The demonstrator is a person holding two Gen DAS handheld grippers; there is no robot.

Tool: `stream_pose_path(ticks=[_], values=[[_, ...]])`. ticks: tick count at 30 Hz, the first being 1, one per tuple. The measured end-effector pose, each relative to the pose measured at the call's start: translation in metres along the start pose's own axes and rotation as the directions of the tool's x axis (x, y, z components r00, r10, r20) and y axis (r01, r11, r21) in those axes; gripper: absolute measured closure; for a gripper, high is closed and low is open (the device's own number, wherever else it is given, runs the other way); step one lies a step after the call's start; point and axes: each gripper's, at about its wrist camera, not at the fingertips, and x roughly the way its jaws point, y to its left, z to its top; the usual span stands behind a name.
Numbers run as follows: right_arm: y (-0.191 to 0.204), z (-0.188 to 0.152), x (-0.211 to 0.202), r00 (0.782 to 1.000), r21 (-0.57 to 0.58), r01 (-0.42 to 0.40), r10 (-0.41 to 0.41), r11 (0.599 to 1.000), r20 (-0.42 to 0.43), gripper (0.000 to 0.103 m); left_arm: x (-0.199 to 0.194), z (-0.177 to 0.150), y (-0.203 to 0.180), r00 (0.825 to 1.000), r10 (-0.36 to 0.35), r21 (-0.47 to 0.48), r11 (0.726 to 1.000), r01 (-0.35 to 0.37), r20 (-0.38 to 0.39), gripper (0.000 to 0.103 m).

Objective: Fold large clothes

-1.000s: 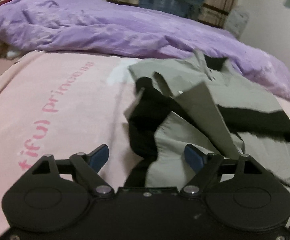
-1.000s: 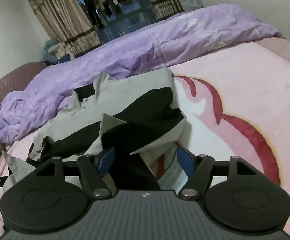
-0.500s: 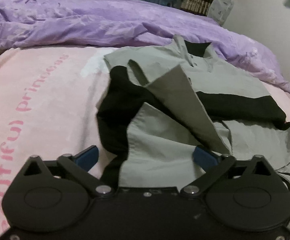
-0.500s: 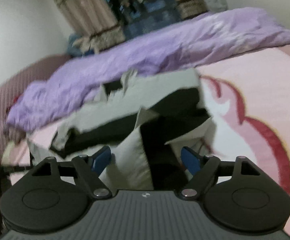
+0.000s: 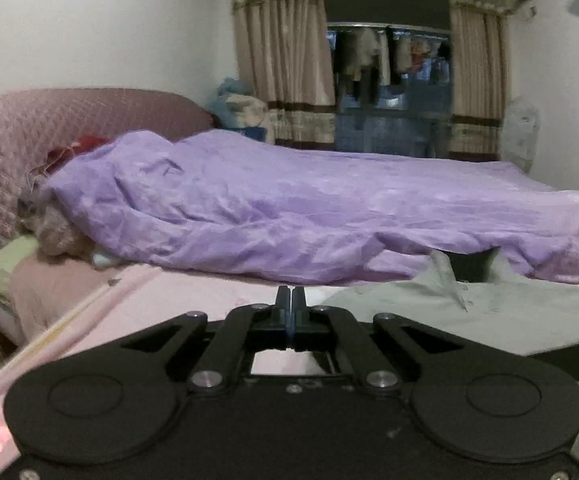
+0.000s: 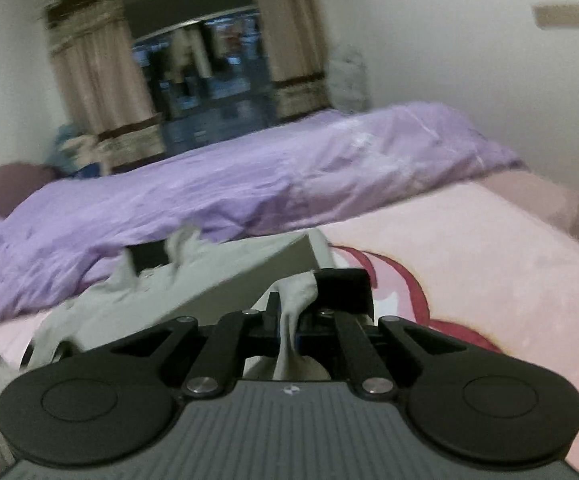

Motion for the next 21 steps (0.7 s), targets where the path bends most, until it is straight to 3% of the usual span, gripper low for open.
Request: stream_pose_path(ticks=[2,5,8,9,12,13,14,17,21], values=[[0.0,-0.005,0.033,0.999,0.017,0.026,-0.025,1.0,-0.04,0.097,0.022,-0.003,0.013,0.99,-0.105,-0.107,0.99,0.095,-0.097,0.103],[0.009,-0.03,0.08,0.989,-0.044,0.111,-0.115,0.993,-0.095,0.095,0.037,-0.025,0.011,0.978,-0.122,-0.085,0.99,0.108,-0.17,0.103],[0.01,-0.051,0.115,0.98,-0.085,0.148,-0.157,0.985,-0.12,0.087,0.044,-0.047,0.013,0.957,-0.167,-0.092,0.984,0.15,-0.235,0.096],[0.013,-0.057,0.122,0.978,-0.101,0.156,-0.168,0.983,-0.121,0.081,0.047,-0.053,0.012,0.952,-0.169,-0.086,0.985,0.152,-0.254,0.091],[0.02,-0.062,0.124,0.98,-0.151,0.165,-0.179,0.975,-0.084,0.069,0.052,-0.069,0.012,0.931,-0.197,-0.077,0.98,0.182,-0.309,0.058],[0.018,-0.059,0.124,0.981,-0.16,0.159,-0.174,0.974,-0.09,0.067,0.053,-0.072,0.012,0.924,-0.21,-0.081,0.978,0.194,-0.32,0.052],[0.017,-0.055,0.122,0.979,-0.167,0.156,-0.174,0.974,-0.103,0.061,0.051,-0.077,0.015,0.918,-0.223,-0.084,0.975,0.207,-0.328,0.05],[0.004,-0.038,0.104,0.973,-0.135,0.139,-0.16,0.981,-0.164,0.031,0.041,-0.084,0.02,0.895,-0.28,-0.092,0.96,0.265,-0.346,0.031],[-0.028,-0.026,0.056,0.985,-0.108,0.016,-0.034,0.994,-0.168,0.009,0.027,-0.101,0.018,0.84,-0.381,-0.071,0.92,0.385,-0.387,0.018]])
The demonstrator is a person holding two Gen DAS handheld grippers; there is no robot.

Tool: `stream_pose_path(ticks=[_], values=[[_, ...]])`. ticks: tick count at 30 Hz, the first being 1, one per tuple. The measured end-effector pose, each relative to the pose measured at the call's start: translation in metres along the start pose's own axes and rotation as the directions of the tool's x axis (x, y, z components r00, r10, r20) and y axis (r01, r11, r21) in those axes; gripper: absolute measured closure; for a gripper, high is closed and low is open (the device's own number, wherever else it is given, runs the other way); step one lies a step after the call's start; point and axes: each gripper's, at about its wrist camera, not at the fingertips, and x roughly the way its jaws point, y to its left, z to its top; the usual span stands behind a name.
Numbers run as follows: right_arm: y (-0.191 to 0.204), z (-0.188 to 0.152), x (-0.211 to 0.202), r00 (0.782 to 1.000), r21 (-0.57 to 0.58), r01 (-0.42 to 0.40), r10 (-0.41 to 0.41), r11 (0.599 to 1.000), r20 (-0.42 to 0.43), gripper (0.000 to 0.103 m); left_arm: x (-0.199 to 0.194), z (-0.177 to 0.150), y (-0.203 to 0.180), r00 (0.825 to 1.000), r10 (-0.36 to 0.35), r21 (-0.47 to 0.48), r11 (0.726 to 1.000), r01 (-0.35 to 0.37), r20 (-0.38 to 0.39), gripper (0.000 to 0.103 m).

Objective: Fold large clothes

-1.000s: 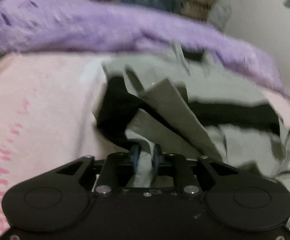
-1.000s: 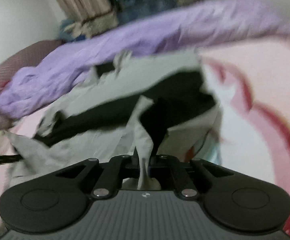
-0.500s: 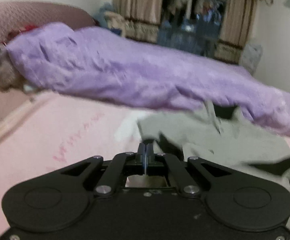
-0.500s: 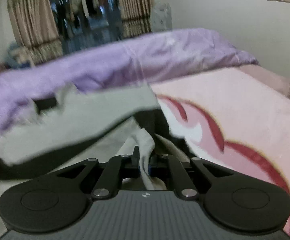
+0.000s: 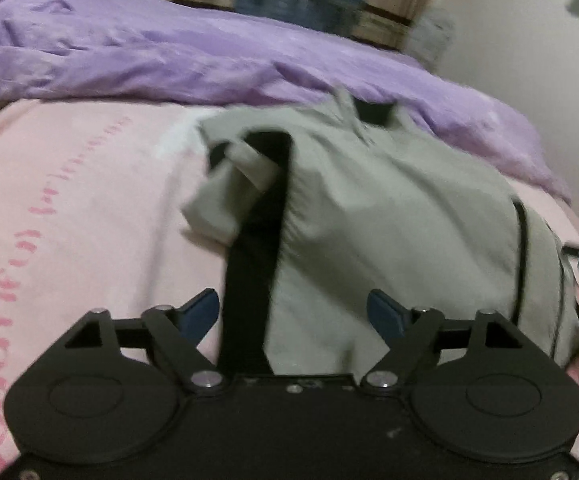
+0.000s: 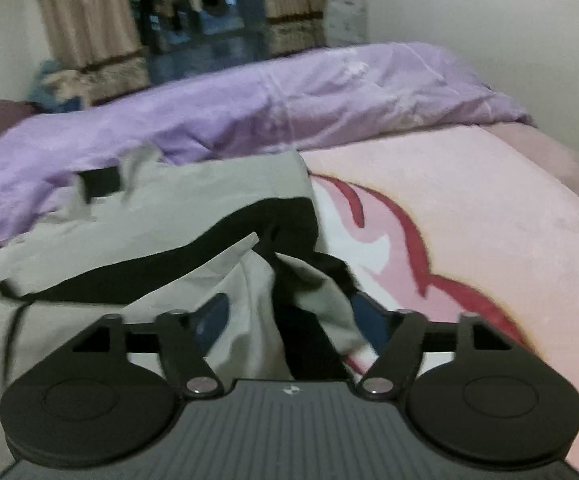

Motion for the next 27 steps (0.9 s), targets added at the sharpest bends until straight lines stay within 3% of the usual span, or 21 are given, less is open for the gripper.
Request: stream_pose_path(ticks=[3,6,9,11,13,14,15,16,17,19,22,27], values=[[-0.021,-0.011,-0.027,1.0,-0.043,-0.017,0.016,0.999,-0.018,0.008,0.014,-0.011,-0.008,0.999,0.023,0.056,0.998,-0.021,-0.044,0.004],[-0.042,-0.026,-0.031,0.993,-0.055,-0.049,0.043,0.997,-0.107,0.008,0.029,-0.021,-0.008,0.997,0.016,0.031,0.999,-0.014,-0.078,0.003],[-0.05,-0.042,-0.026,0.978,-0.037,-0.1,0.091,0.994,-0.188,0.009,0.03,-0.026,-0.008,0.998,0.018,0.022,1.0,-0.016,-0.062,0.005],[-0.05,-0.049,-0.018,0.965,-0.026,-0.171,0.162,0.985,-0.205,0.008,0.029,-0.025,-0.007,0.999,0.013,0.015,1.0,-0.013,-0.053,0.014],[-0.045,-0.052,-0.007,0.962,-0.037,-0.18,0.168,0.983,-0.215,0.009,0.026,-0.024,-0.005,0.998,0.039,0.014,0.999,-0.038,-0.055,0.048],[-0.039,-0.051,-0.007,0.968,-0.051,-0.165,0.152,0.985,-0.201,0.032,0.024,-0.022,-0.006,0.997,0.056,0.016,0.998,-0.055,-0.048,0.06],[-0.034,-0.05,-0.006,0.97,-0.065,-0.153,0.137,0.986,-0.202,0.075,0.021,-0.021,-0.005,0.997,0.065,0.015,0.998,-0.064,-0.041,0.086],[-0.031,-0.047,-0.008,0.966,-0.049,-0.168,0.154,0.985,-0.209,0.084,0.016,-0.019,-0.002,0.998,0.06,0.003,0.998,-0.06,-0.034,0.095],[-0.031,-0.044,-0.011,0.971,-0.026,-0.142,0.134,0.989,-0.198,0.092,0.009,-0.017,0.002,0.999,0.036,-0.024,0.999,-0.036,-0.021,0.096],[-0.037,-0.039,-0.02,0.972,0.049,-0.128,0.135,0.991,-0.195,0.094,-0.011,-0.011,0.007,1.0,0.024,-0.06,0.998,-0.023,0.013,0.097],[-0.041,-0.042,-0.06,0.976,0.107,-0.166,0.179,0.98,-0.121,0.095,-0.071,-0.009,0.003,0.991,-0.009,-0.07,0.997,0.018,0.132,0.097],[-0.052,-0.063,-0.143,0.979,0.19,-0.195,0.202,0.962,-0.02,0.096,-0.136,-0.03,-0.011,0.985,0.041,-0.062,0.998,-0.03,0.17,0.097]])
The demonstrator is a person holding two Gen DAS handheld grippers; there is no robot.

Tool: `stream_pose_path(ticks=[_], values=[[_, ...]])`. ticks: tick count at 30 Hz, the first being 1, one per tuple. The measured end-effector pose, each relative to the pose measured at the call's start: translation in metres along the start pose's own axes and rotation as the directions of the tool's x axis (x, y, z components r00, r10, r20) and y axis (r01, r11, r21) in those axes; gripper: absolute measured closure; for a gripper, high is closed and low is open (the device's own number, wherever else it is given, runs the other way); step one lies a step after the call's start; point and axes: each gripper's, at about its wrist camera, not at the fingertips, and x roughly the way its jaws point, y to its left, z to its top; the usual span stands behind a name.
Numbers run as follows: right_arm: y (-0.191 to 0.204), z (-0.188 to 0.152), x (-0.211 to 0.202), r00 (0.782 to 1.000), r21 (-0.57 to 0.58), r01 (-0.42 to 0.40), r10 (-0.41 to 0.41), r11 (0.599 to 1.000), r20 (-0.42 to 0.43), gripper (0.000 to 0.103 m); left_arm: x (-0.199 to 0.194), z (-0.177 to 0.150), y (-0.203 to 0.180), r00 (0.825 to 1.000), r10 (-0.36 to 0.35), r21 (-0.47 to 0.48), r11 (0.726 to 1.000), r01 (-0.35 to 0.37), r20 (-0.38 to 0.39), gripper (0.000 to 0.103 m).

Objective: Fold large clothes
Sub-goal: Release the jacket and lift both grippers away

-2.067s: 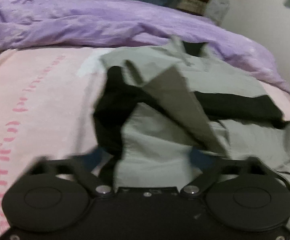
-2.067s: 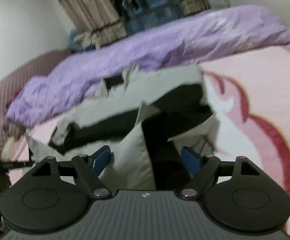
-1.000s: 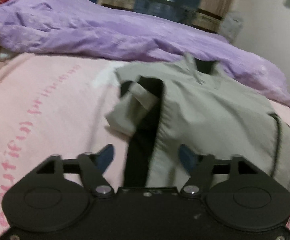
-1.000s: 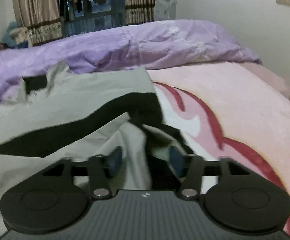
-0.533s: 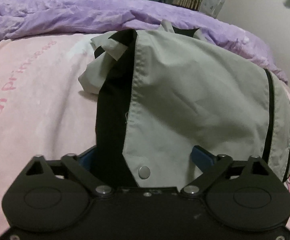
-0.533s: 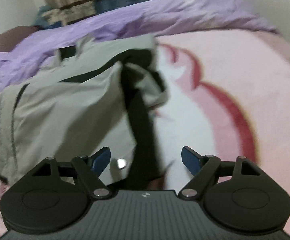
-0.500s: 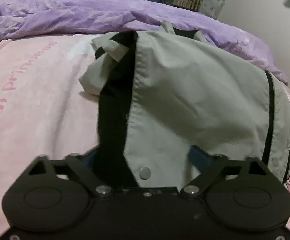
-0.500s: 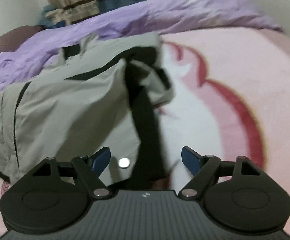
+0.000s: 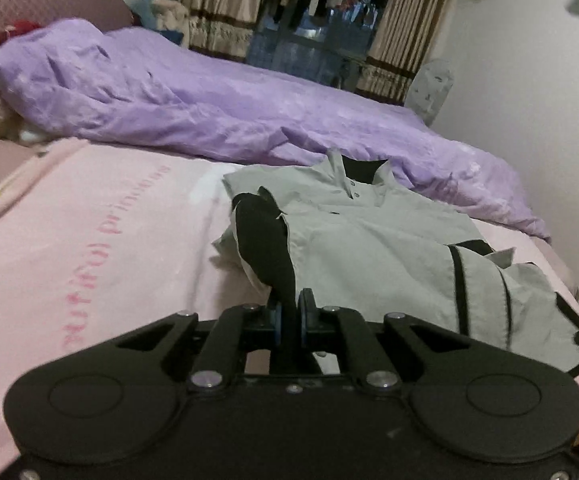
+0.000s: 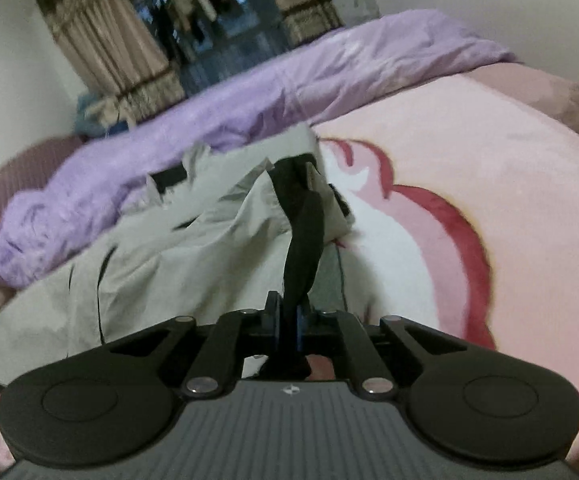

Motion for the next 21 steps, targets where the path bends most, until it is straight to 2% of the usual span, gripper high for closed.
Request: stream_pose_path(ticks=[2,4,9,13,15,16,17,18,19,20,21], values=[[-0.006,-0.002,-0.013,1.0,0.047,0.002,-0.003,0.999,0.022,0.096,-0.003,-0.005,-0.001,1.0,0.005,-0.005,1.0,-0.005,-0.013,0.097],[-0.011,0.001,-0.016,0.998,0.112,-0.037,0.032,0.993,0.045,0.096,0.005,-0.003,-0.004,1.0,0.004,-0.009,1.0,-0.004,-0.01,0.097],[0.02,0.033,-0.003,0.989,0.041,-0.075,0.069,0.996,0.13,0.096,0.029,0.033,-0.018,0.999,-0.013,-0.009,1.0,0.014,0.04,0.097],[0.042,0.091,0.028,0.975,0.026,-0.141,0.135,0.99,0.175,0.096,0.065,0.097,-0.03,0.991,-0.061,-0.015,0.998,0.063,0.12,0.097],[0.047,0.135,0.057,0.967,0.018,-0.156,0.149,0.988,0.207,0.096,0.102,0.145,-0.037,0.986,-0.078,-0.008,0.997,0.08,0.149,0.097],[0.049,0.16,0.075,0.964,0.019,-0.152,0.144,0.988,0.225,0.094,0.12,0.164,-0.04,0.984,-0.085,0.001,0.996,0.086,0.155,0.093],[0.048,0.187,0.099,0.959,0.034,-0.149,0.137,0.988,0.247,0.081,0.14,0.186,-0.041,0.984,-0.074,-0.005,0.997,0.076,0.165,0.089],[0.046,0.206,0.121,0.958,0.044,-0.142,0.127,0.989,0.258,0.061,0.16,0.205,-0.04,0.983,-0.044,-0.012,0.999,0.047,0.178,0.065],[0.041,0.225,0.143,0.962,0.075,-0.11,0.087,0.991,0.258,0.047,0.174,0.22,-0.039,0.98,0.009,-0.022,1.0,-0.005,0.201,0.026],[0.036,0.237,0.159,0.967,0.103,-0.075,0.047,0.992,0.251,0.026,0.18,0.226,-0.037,0.967,0.052,-0.023,0.999,-0.048,0.249,0.012],[0.03,0.246,0.174,0.964,0.12,-0.047,0.014,0.992,0.265,0.022,0.182,0.227,-0.034,0.951,0.068,-0.012,0.998,-0.068,0.301,0.003]])
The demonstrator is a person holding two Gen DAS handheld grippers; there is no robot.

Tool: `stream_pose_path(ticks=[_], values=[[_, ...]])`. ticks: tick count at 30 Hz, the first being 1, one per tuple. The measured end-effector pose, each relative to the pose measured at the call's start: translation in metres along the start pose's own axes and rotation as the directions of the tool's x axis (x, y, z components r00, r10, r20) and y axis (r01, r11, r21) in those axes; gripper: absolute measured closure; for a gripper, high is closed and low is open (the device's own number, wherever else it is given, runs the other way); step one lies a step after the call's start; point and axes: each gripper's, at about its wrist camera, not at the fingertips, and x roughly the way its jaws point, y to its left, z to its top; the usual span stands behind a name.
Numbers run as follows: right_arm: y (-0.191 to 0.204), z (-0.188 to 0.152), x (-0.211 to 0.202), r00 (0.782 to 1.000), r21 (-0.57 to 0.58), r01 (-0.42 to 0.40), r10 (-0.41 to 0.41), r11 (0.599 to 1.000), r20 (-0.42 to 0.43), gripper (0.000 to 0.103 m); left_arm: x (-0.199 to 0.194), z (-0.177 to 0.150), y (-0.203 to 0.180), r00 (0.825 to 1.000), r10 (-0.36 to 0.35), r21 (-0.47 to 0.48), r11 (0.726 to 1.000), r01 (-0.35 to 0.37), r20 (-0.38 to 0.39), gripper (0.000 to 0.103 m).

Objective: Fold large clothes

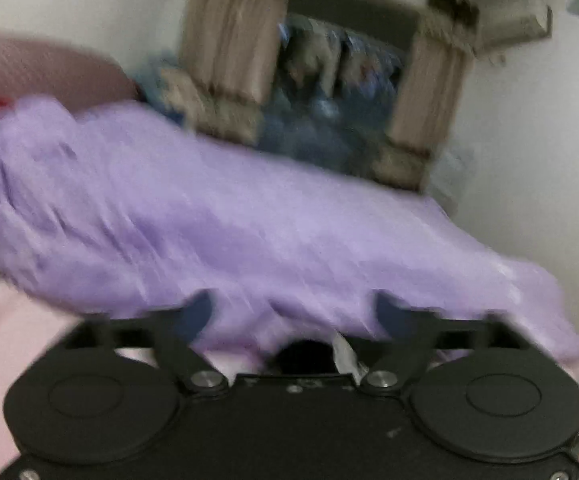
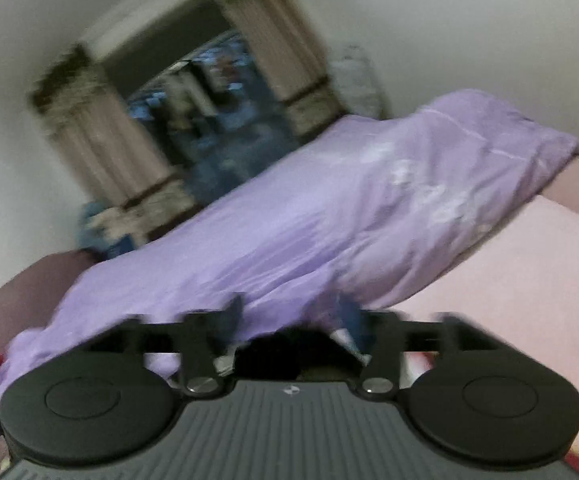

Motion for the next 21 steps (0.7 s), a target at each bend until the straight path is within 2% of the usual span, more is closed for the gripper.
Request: stream_pose_path(ticks=[2,3,6,9,12,15,16,17,18,19,20,21], values=[[-0.011,-0.005,0.012,0.998,-0.023,0.021,-0.02,1.0,0.057,0.021,0.006,-0.006,0.006,1.0,-0.013,0.07,0.997,0.011,0.026,0.003],[-0.016,-0.011,0.019,0.996,-0.056,0.028,-0.024,0.998,0.083,0.015,0.011,-0.011,0.009,1.0,-0.014,0.092,0.996,0.012,0.019,0.003],[-0.034,-0.032,0.038,0.992,-0.086,0.087,-0.078,0.992,0.098,0.011,0.037,-0.037,0.017,0.999,-0.001,0.148,0.989,0.008,-0.045,0.0],[-0.042,-0.054,0.066,0.995,-0.141,0.097,-0.096,0.985,0.014,0.011,0.072,-0.069,0.029,0.989,0.018,0.179,0.984,0.009,-0.144,0.0],[-0.038,-0.074,0.1,0.988,-0.268,0.099,-0.128,0.958,-0.092,0.011,0.114,-0.1,0.031,0.962,-0.009,0.211,0.975,0.069,-0.273,0.0],[-0.02,-0.095,0.127,0.969,-0.398,0.036,-0.13,0.917,-0.212,0.008,0.154,-0.121,0.021,0.933,-0.019,0.269,0.955,0.123,-0.36,0.0],[-0.016,-0.102,0.136,0.962,-0.434,0.015,-0.13,0.901,-0.238,0.009,0.167,-0.127,0.016,0.925,-0.015,0.288,0.948,0.134,-0.379,0.005],[-0.014,-0.107,0.146,0.956,-0.471,0.01,-0.146,0.882,-0.253,0.028,0.173,-0.135,0.014,0.923,0.0,0.309,0.942,0.128,-0.385,0.021],[-0.012,-0.114,0.152,0.95,-0.495,0.025,-0.175,0.868,-0.259,0.046,0.179,-0.14,0.013,0.912,0.01,0.319,0.938,0.132,-0.409,0.072],[-0.011,-0.12,0.154,0.947,-0.488,0.021,-0.175,0.872,-0.271,0.051,0.183,-0.145,0.013,0.903,0.009,0.316,0.938,0.141,-0.43,0.09],[-0.013,-0.121,0.151,0.954,-0.469,0.035,-0.169,0.882,-0.247,0.077,0.176,-0.146,0.017,0.916,0.007,0.312,0.941,0.129,-0.401,0.092],[-0.015,-0.121,0.143,0.964,-0.456,0.045,-0.158,0.889,-0.213,0.085,0.171,-0.146,0.018,0.93,0.01,0.317,0.942,0.114,-0.366,0.097]])
